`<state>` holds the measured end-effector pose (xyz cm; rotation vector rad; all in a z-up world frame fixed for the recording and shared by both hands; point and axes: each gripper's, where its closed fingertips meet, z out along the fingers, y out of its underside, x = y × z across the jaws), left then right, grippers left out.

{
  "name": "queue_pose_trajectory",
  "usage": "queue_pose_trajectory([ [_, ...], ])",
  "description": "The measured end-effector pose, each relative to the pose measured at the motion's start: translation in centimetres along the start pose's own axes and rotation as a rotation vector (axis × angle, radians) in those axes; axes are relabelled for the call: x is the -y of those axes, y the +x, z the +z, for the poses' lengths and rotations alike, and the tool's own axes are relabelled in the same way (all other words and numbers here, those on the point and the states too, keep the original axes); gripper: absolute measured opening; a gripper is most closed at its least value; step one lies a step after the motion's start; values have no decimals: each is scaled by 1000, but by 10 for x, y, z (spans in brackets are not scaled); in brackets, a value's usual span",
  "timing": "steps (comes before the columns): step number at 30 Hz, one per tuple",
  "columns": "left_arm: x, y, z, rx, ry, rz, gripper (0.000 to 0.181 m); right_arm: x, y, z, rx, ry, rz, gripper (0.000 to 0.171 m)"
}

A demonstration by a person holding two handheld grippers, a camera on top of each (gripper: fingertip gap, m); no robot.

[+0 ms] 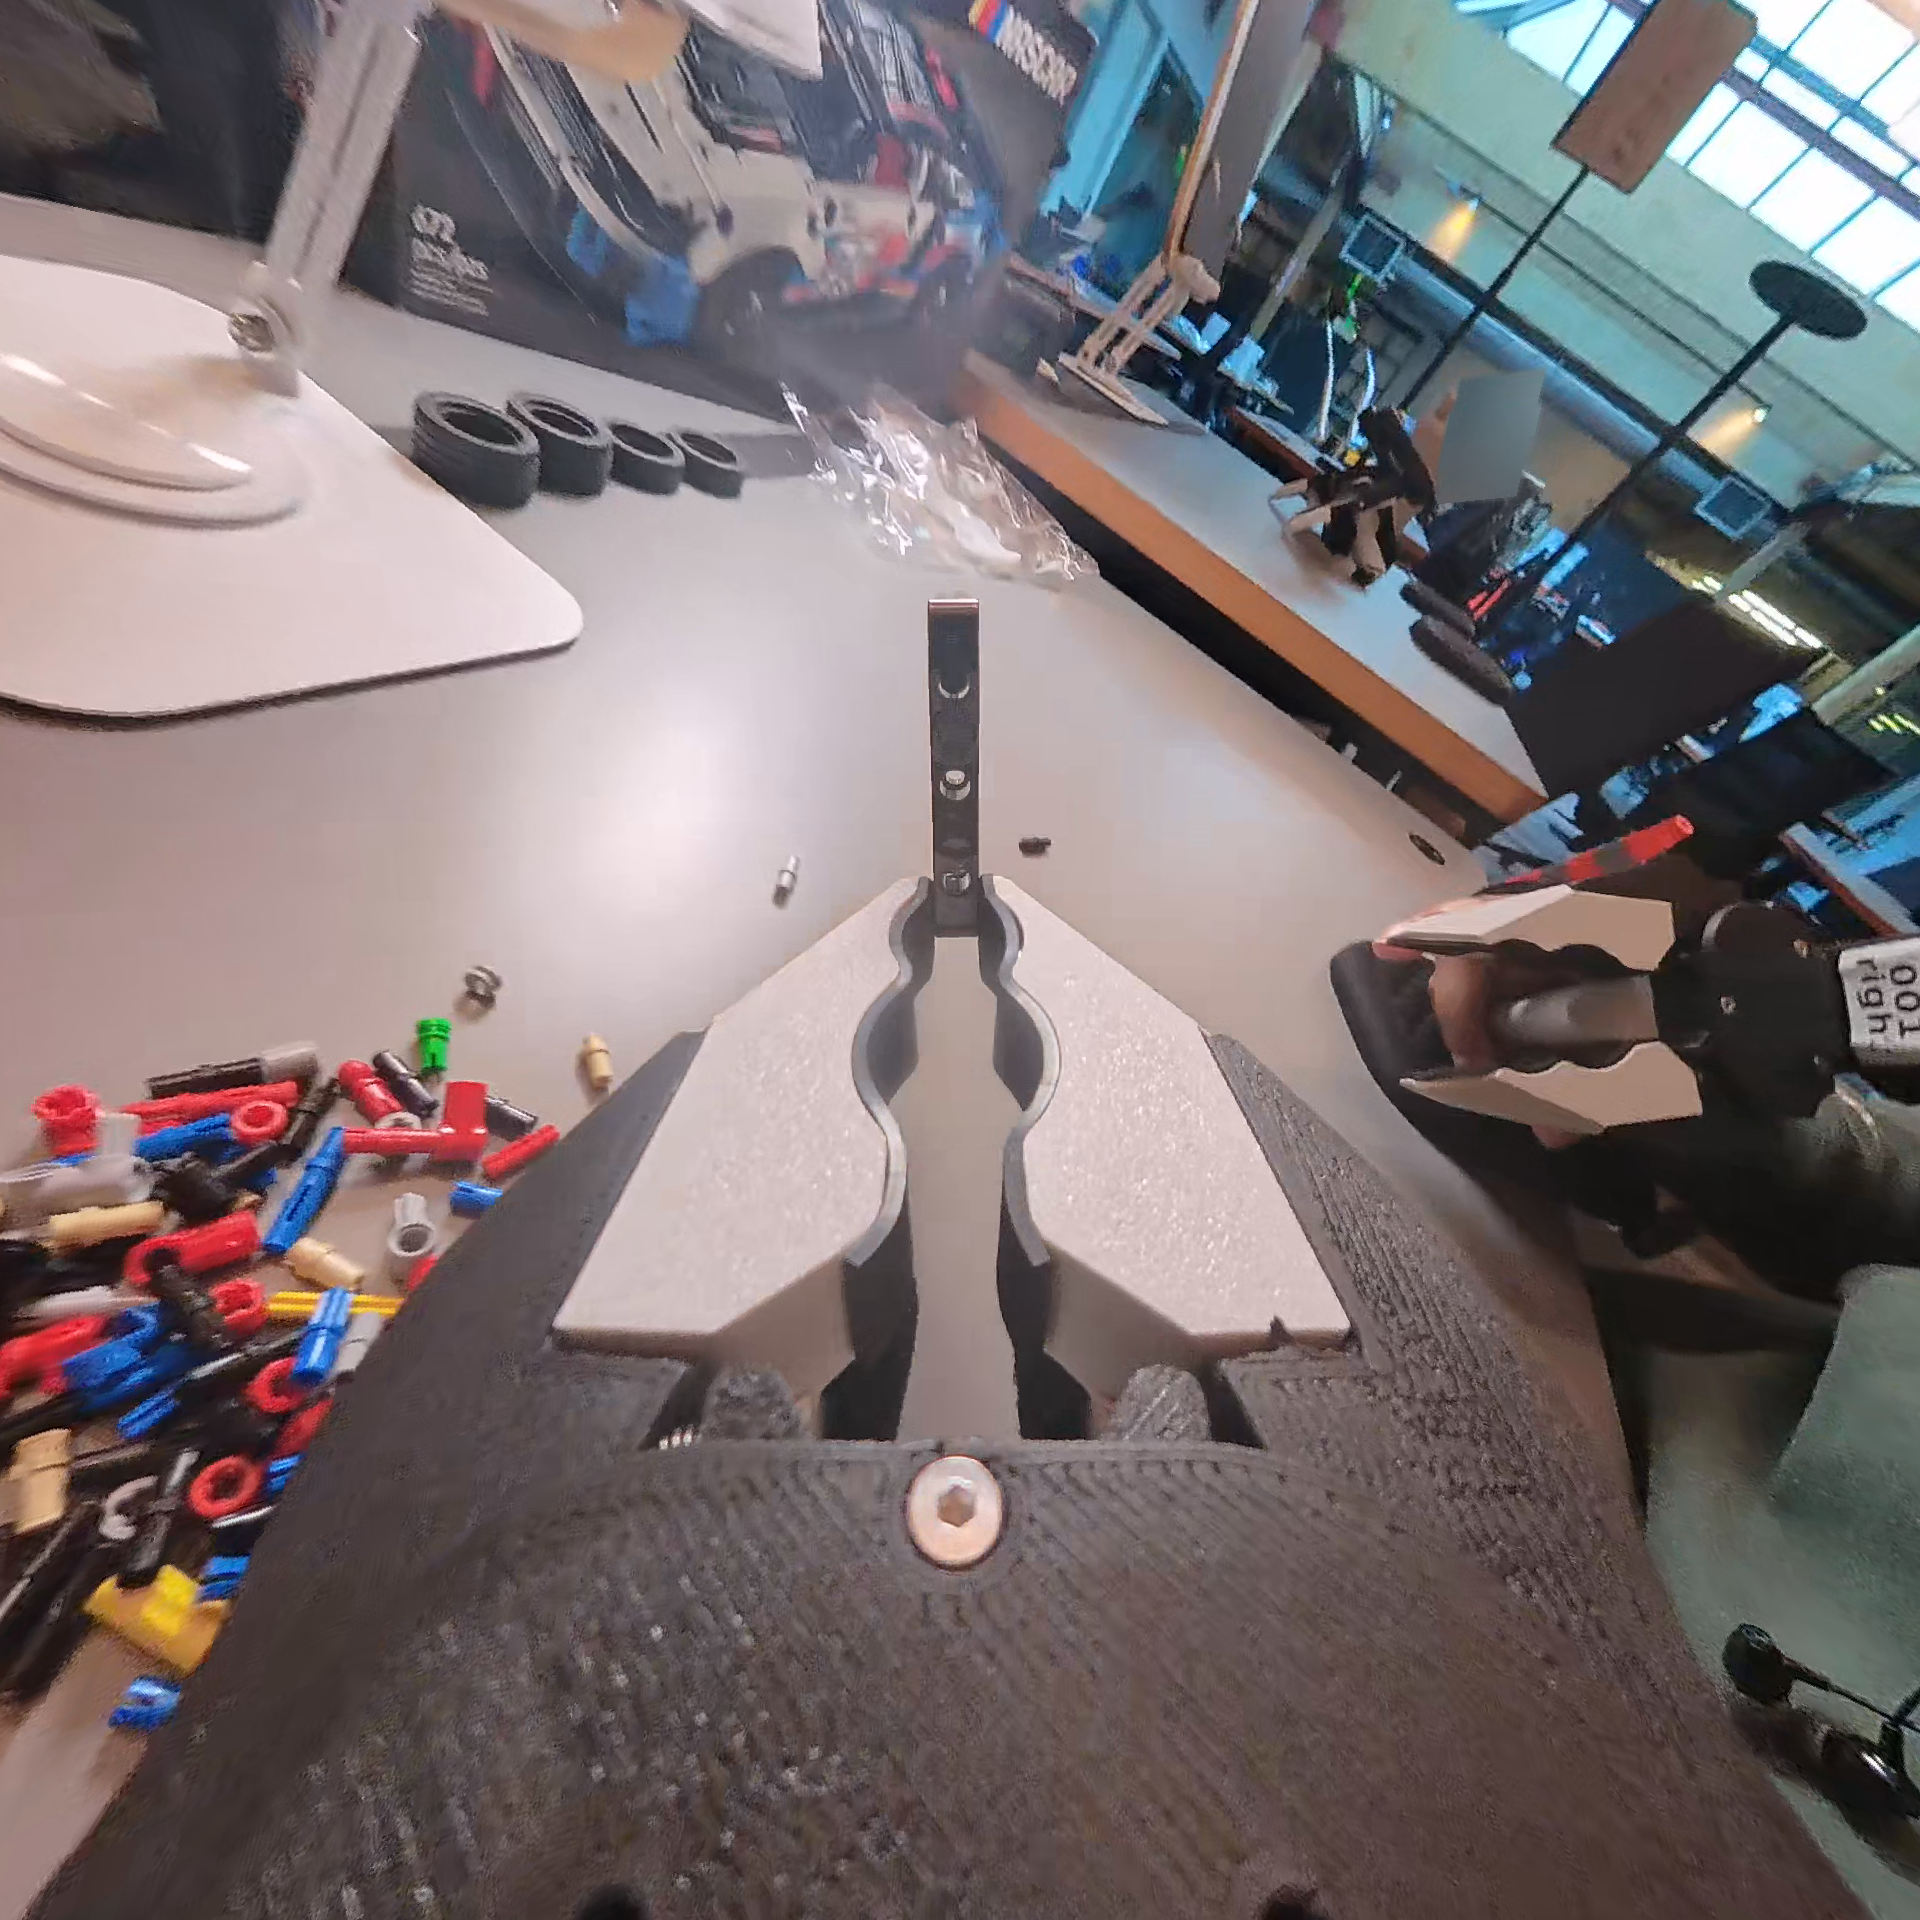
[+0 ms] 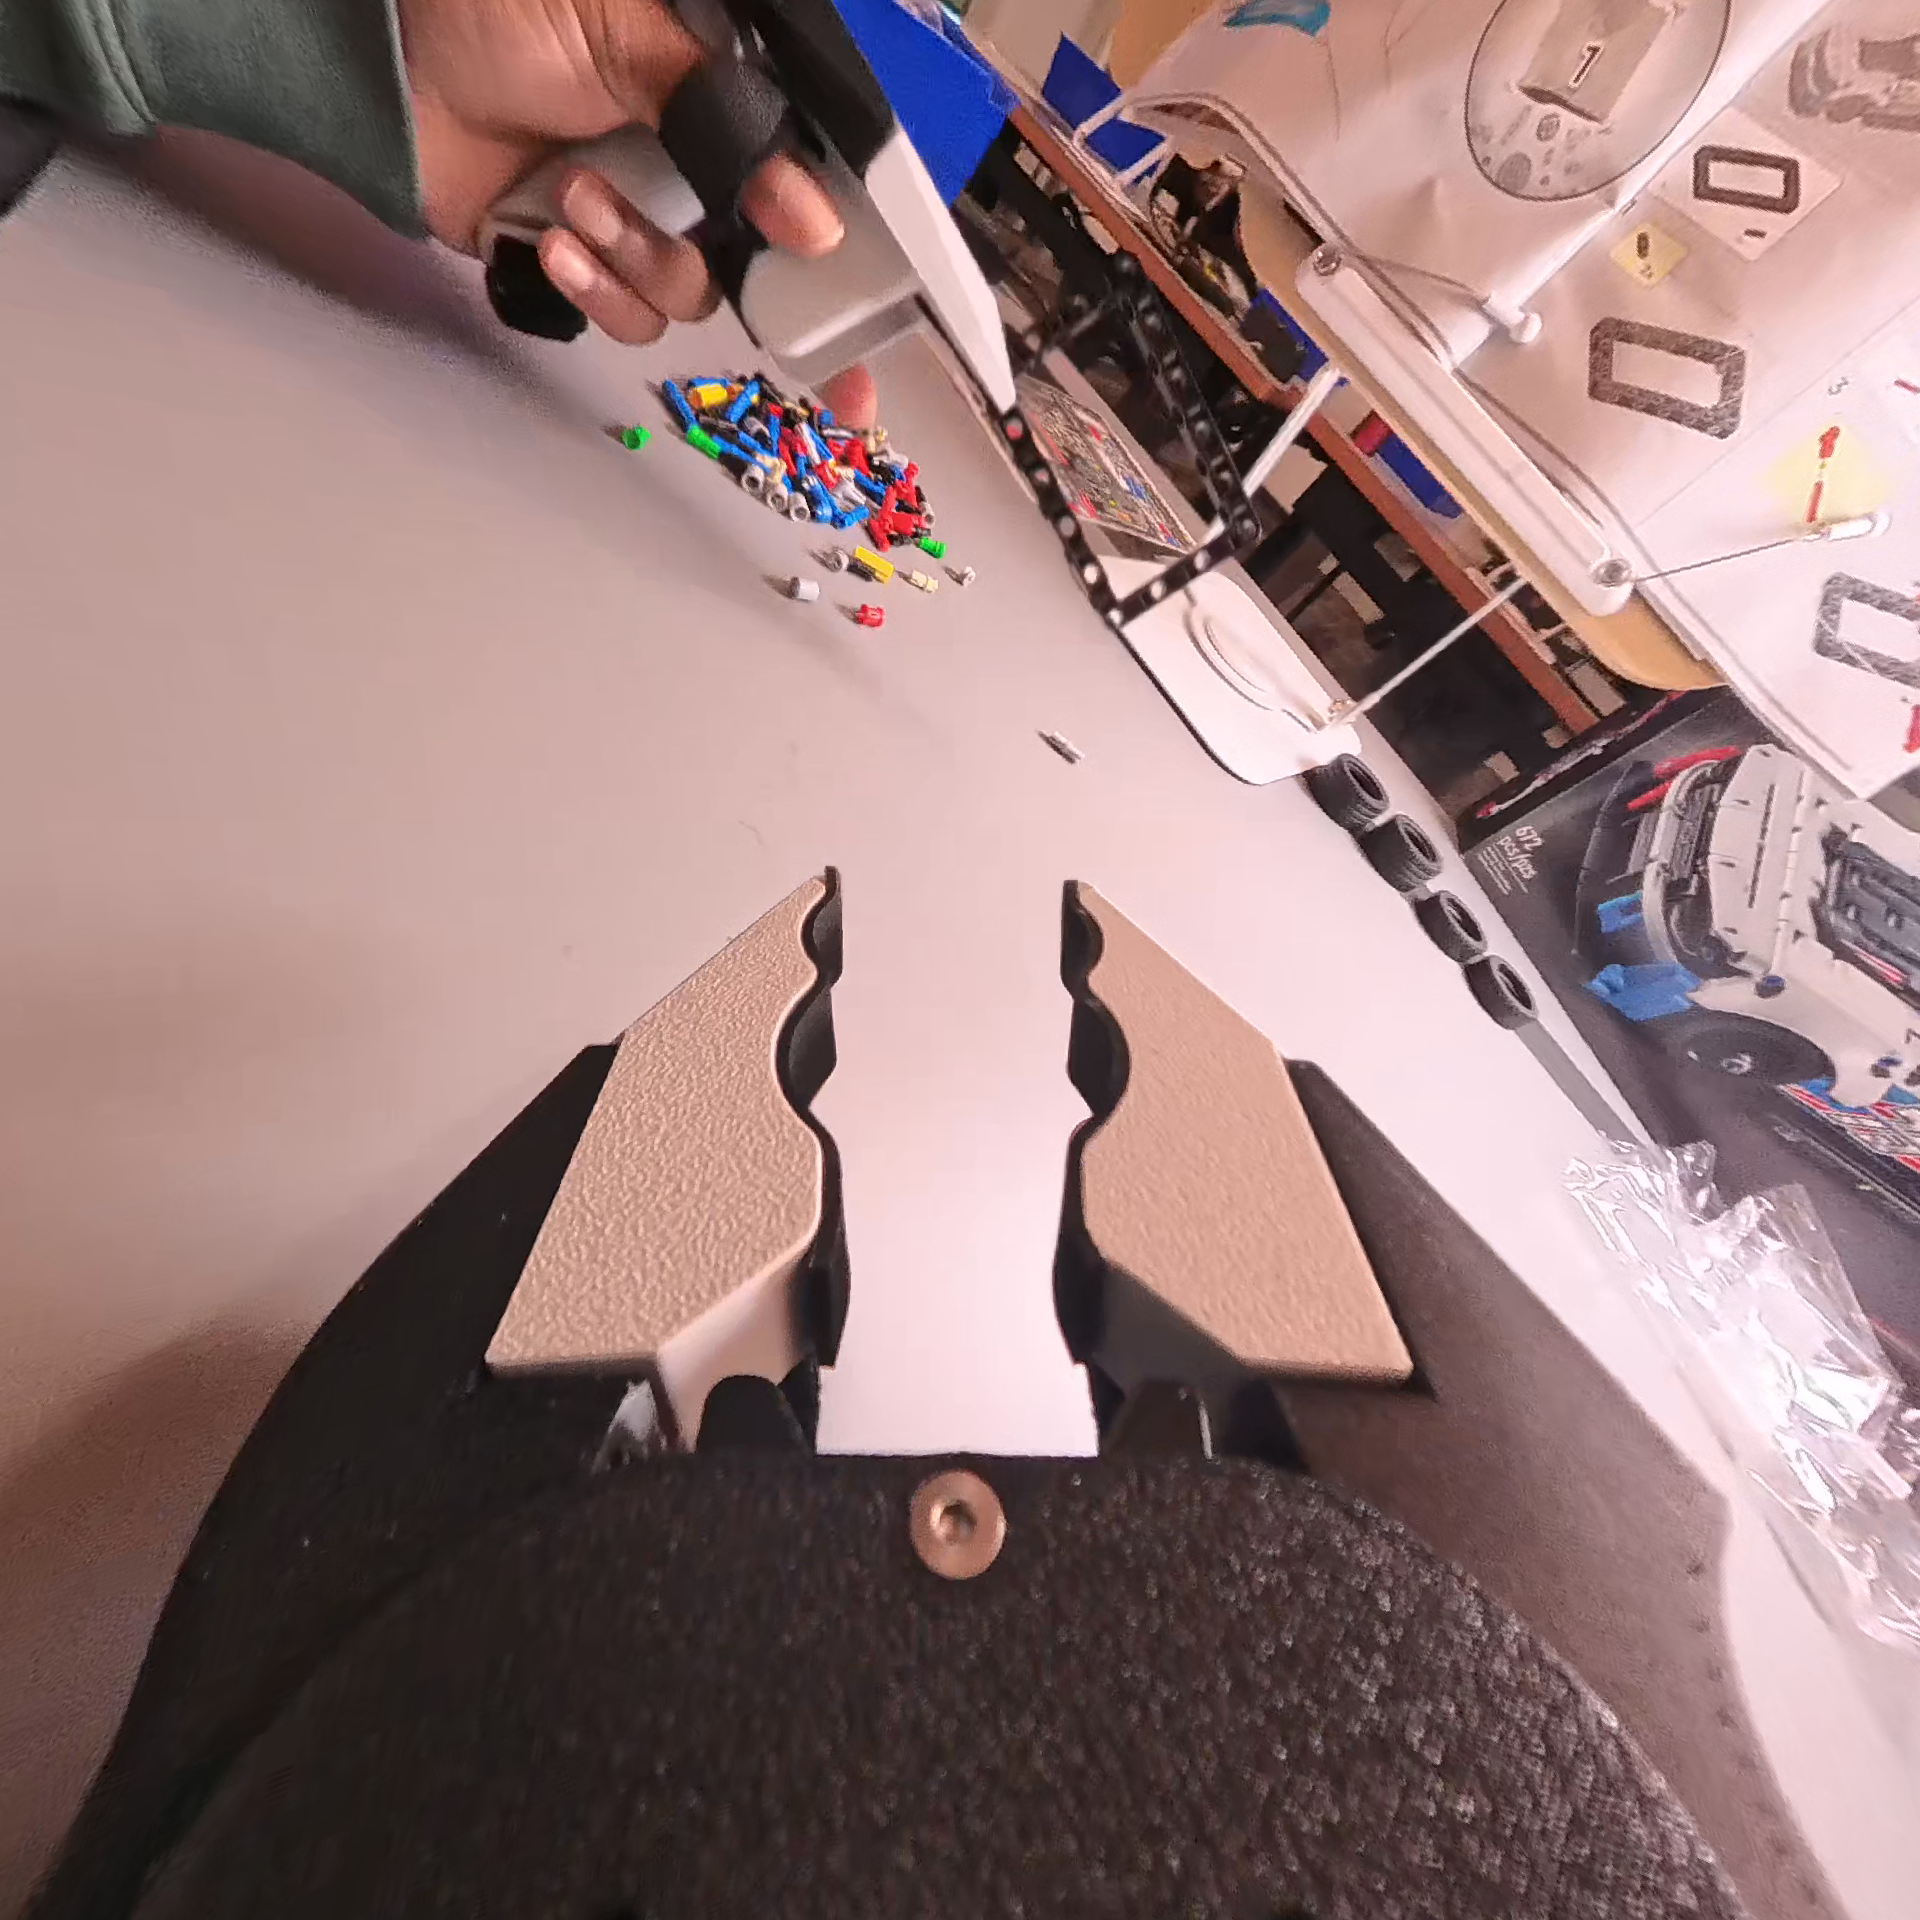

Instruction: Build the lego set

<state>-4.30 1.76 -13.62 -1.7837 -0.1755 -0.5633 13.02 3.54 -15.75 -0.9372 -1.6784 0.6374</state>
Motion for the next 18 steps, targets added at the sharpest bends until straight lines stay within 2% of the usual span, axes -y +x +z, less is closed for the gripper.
queue_pose_trajectory([
  [9,26,-15,-17,83,148,4,5,-1,5,-4,-32,-15,44,45],
  [18,25,-3,-19,43,149,25,5,1,9,-4,-53,-21,71,46],
])
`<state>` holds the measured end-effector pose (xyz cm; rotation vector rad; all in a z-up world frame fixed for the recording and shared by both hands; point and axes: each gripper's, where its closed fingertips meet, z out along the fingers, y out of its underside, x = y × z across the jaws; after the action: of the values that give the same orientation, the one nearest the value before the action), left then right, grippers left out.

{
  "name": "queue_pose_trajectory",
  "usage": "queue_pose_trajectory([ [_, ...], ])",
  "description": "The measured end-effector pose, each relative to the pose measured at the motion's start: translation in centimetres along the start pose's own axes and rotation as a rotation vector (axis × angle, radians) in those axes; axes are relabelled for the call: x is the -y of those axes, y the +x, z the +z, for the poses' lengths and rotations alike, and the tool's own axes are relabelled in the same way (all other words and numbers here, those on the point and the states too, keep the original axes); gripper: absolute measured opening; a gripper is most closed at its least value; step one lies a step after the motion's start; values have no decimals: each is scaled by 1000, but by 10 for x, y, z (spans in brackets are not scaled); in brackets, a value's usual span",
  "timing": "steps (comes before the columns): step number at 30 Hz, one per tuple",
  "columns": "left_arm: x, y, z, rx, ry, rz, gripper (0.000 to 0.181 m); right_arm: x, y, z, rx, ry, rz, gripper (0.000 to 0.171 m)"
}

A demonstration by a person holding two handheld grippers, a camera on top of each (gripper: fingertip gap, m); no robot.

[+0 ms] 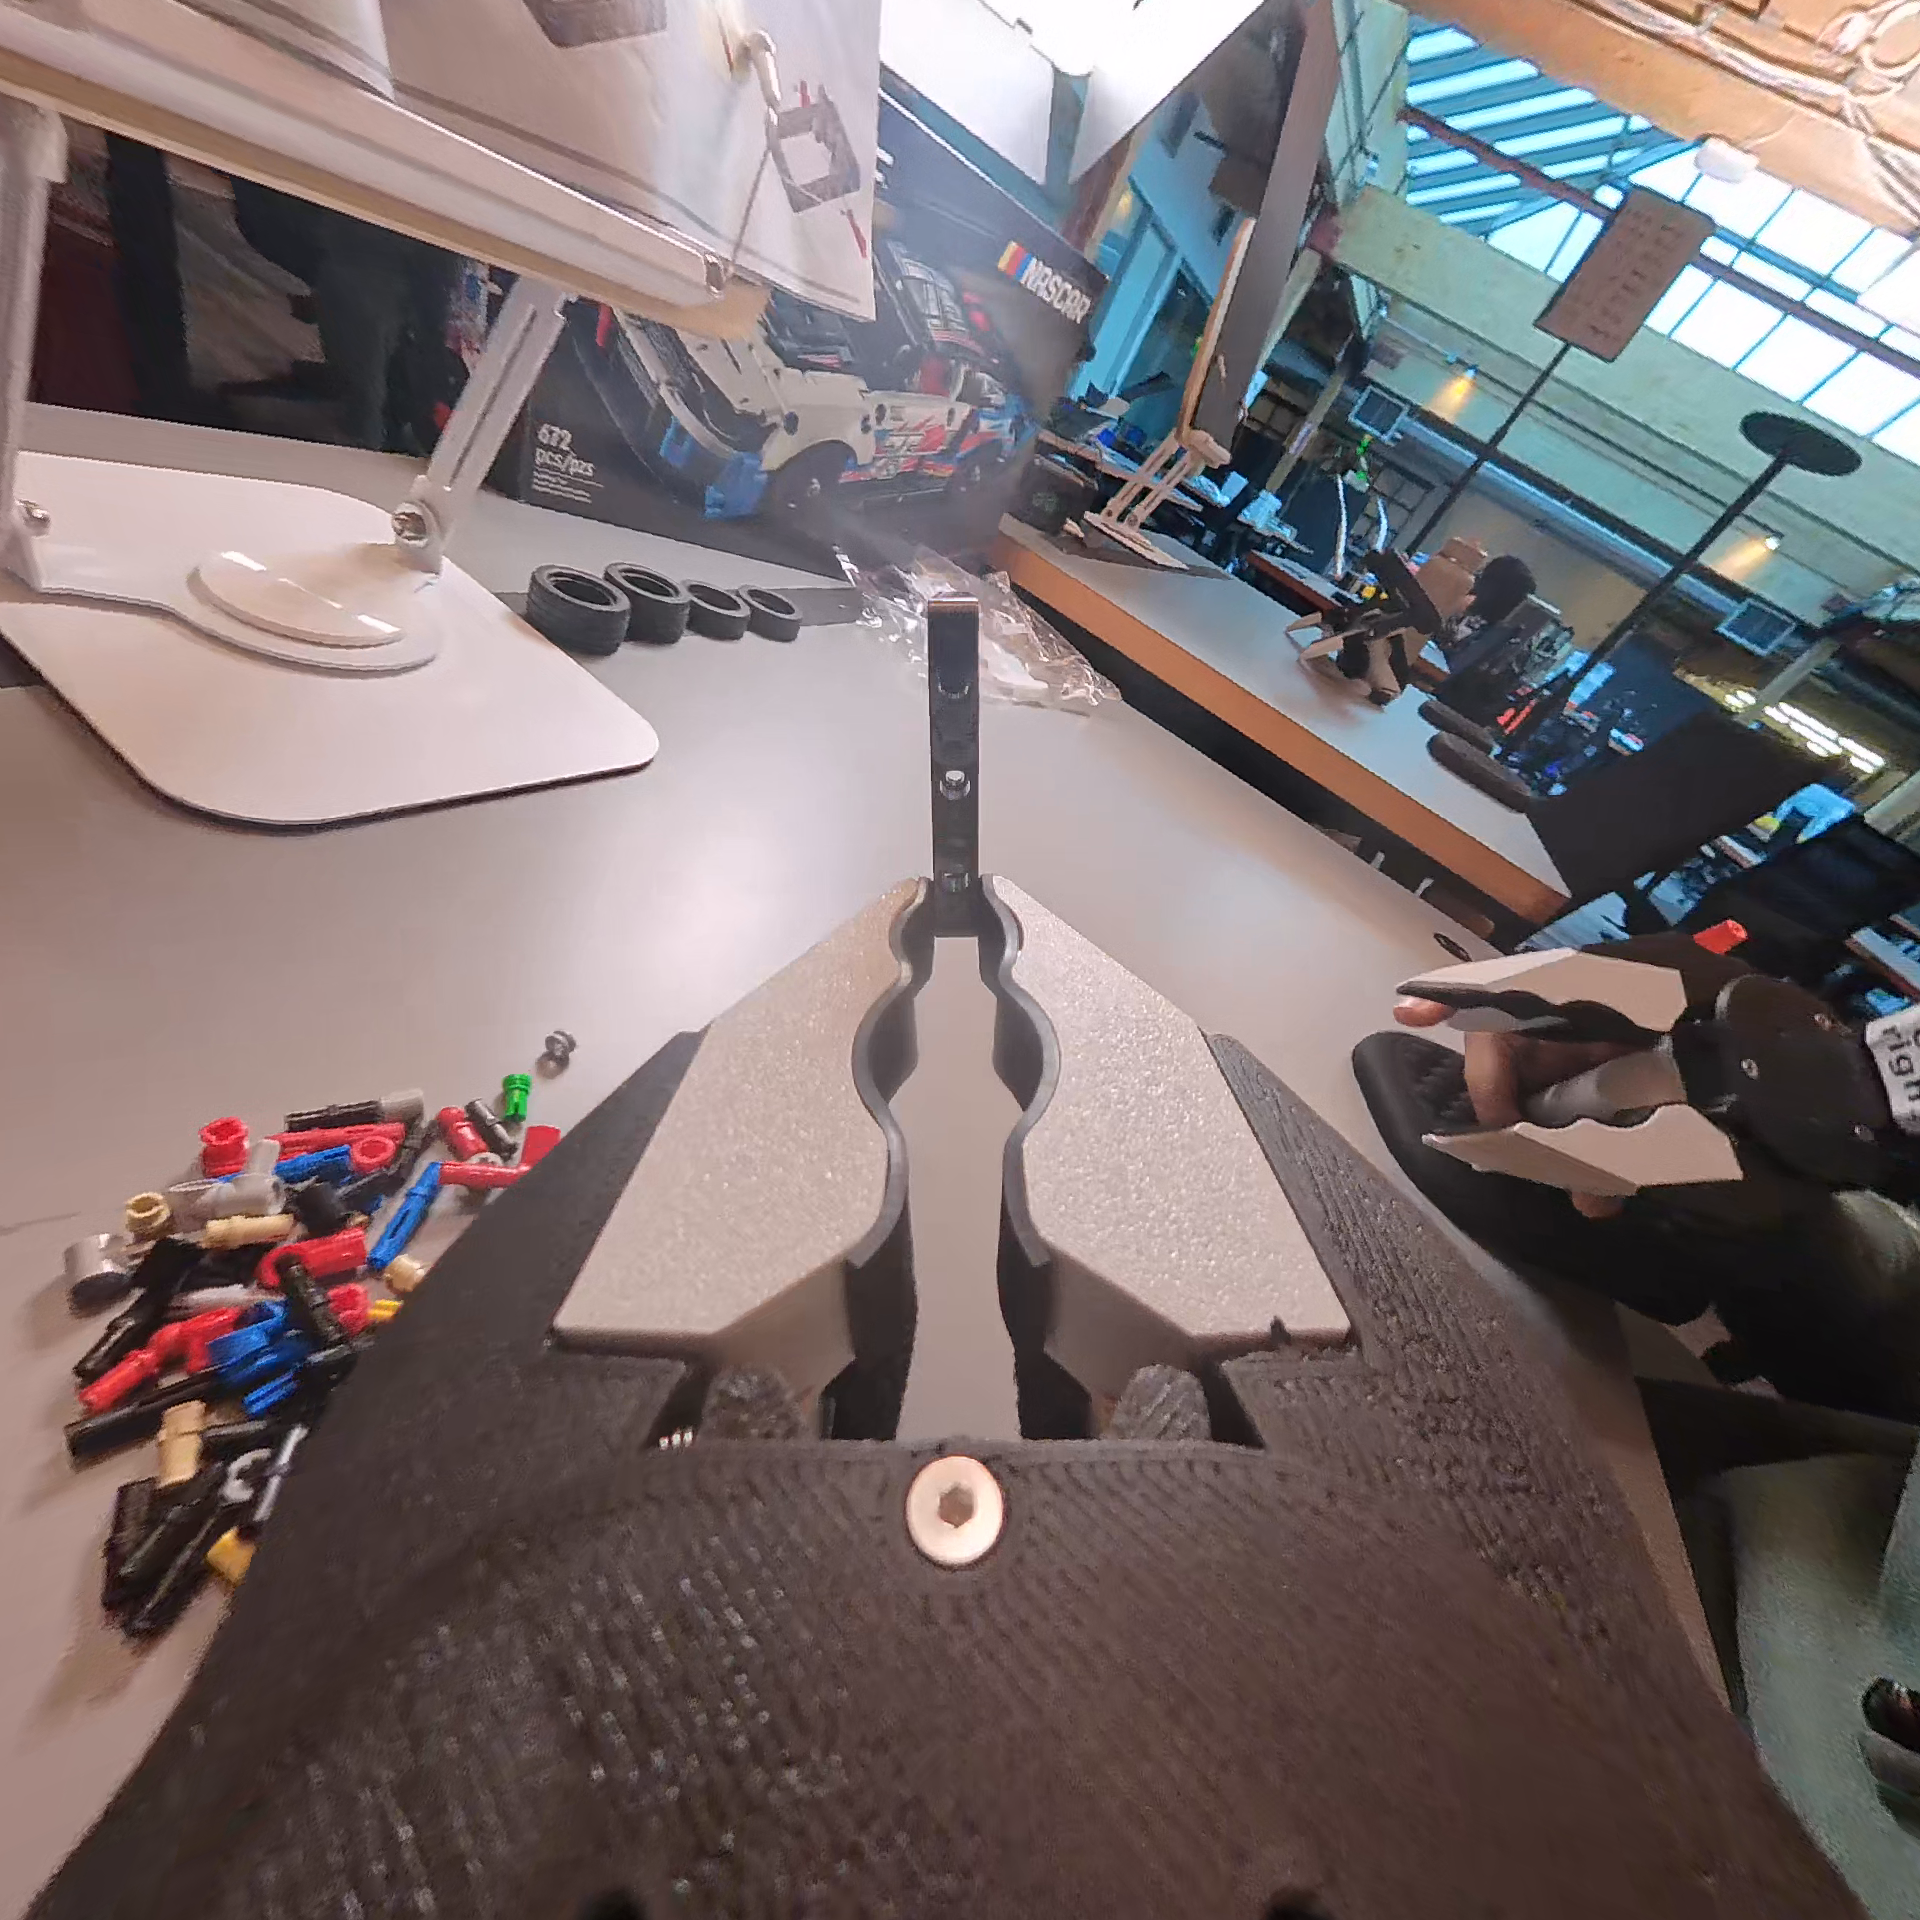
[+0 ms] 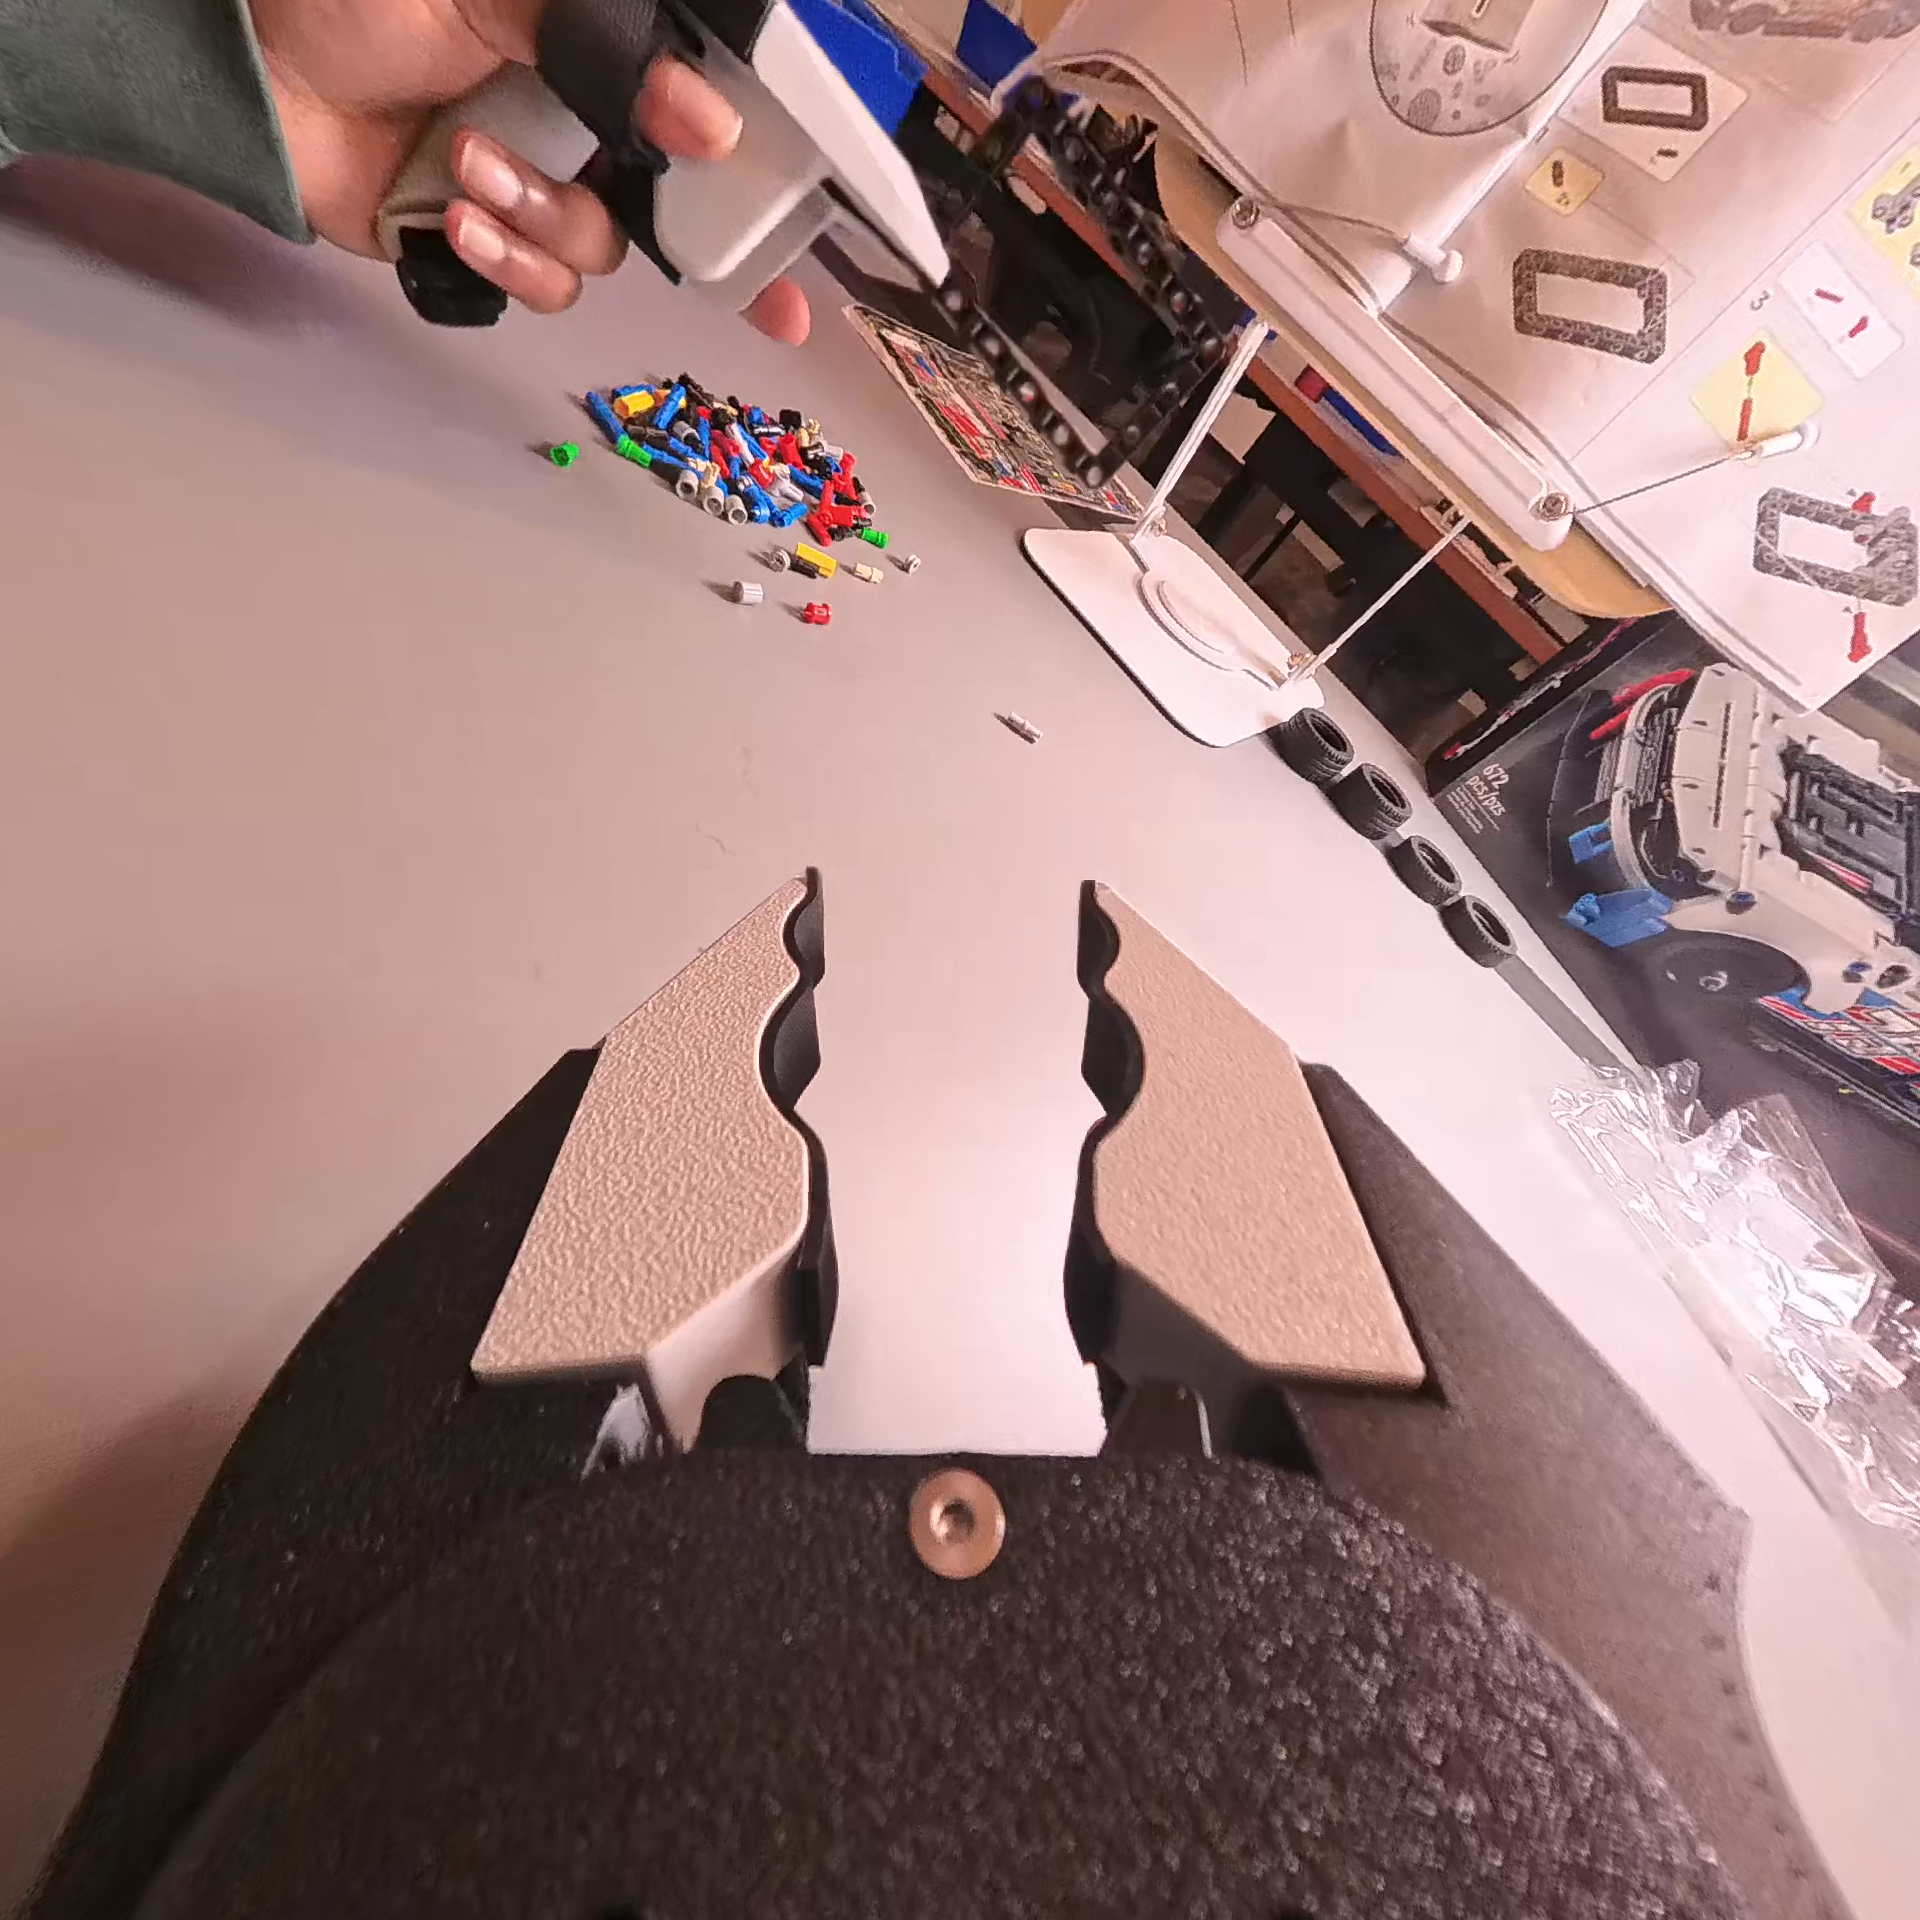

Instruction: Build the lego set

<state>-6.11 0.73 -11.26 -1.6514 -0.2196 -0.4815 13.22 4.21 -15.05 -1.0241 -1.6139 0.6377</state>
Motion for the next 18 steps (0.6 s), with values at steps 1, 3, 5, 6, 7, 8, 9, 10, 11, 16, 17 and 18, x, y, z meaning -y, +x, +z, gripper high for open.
queue_pose_trajectory([
  [1,-3,3,2,-13,-13,7,5,1,0,0,-2,-1,13,46],
  [3,-10,13,7,-59,-40,16,5,3,1,2,-12,-14,49,47],
  [5,-18,21,12,-98,-66,23,5,6,2,5,-24,-28,91,48],
  [6,-23,24,15,-110,-81,18,5,6,3,7,-35,-42,111,48],
  [7,-27,28,18,-120,-91,10,5,6,2,9,-39,-55,127,50],
  [8,-31,31,21,-132,-101,2,5,8,1,10,-39,-56,145,51],
  [9,-34,35,24,-141,-111,-2,5,10,-1,12,-36,-54,165,51],
  [10,-37,38,27,-145,-118,1,5,12,-4,14,-26,-54,185,51],
  [11,-40,42,29,-146,-124,8,6,15,-8,15,-15,-51,200,51],
  [16,-53,56,38,-153,-150,4,6,27,-14,24,-11,-35,235,51],
  [17,-56,57,40,-153,-154,-11,5,28,-13,26,-13,-31,252,51],
  [18,-60,59,43,-154,-159,-32,5,28,-12,27,-15,-29,270,51],
])
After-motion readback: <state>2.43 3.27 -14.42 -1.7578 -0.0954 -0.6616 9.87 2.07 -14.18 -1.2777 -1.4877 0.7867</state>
